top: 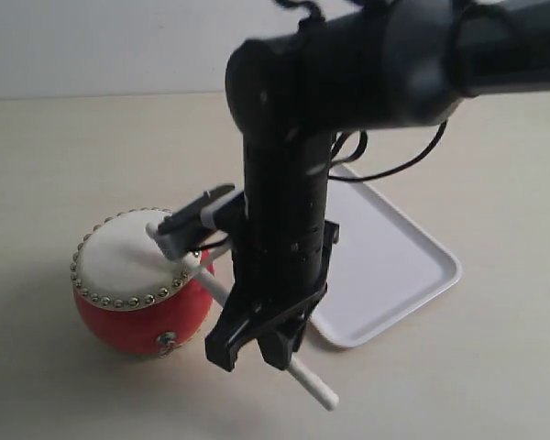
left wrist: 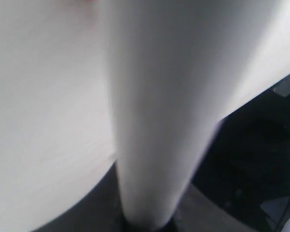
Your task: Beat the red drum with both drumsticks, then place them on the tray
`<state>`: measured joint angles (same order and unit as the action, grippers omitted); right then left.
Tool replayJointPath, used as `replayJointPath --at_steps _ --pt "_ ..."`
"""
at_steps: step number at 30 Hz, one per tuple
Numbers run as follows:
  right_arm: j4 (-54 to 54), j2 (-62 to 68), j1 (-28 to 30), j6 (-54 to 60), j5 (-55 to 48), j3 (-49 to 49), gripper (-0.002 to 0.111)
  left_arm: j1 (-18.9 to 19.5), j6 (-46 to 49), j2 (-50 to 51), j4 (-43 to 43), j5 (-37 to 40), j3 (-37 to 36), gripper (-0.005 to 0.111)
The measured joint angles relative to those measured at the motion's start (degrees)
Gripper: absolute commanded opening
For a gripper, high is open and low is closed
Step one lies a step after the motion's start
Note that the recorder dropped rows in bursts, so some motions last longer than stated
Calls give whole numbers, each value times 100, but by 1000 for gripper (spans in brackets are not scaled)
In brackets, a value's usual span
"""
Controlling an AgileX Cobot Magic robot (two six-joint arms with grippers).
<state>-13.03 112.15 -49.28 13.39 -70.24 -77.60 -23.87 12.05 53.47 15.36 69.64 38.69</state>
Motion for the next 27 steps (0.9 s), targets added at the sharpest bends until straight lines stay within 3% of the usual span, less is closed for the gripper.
replayJointPath --at_steps 4,8,21,27 --pt "-93 215 0 0 12 13 0 0 -101 -455 -147 36 0 0" --pt "-82 -204 0 0 12 -48 0 0 -86 -245 -306 46 0 0" --pt "-72 -2358 0 0 31 -872 0 0 482 3717 -246 17 31 0" --pt "258 -2428 0 11 8 -893 0 0 640 4088 81 -151 269 0"
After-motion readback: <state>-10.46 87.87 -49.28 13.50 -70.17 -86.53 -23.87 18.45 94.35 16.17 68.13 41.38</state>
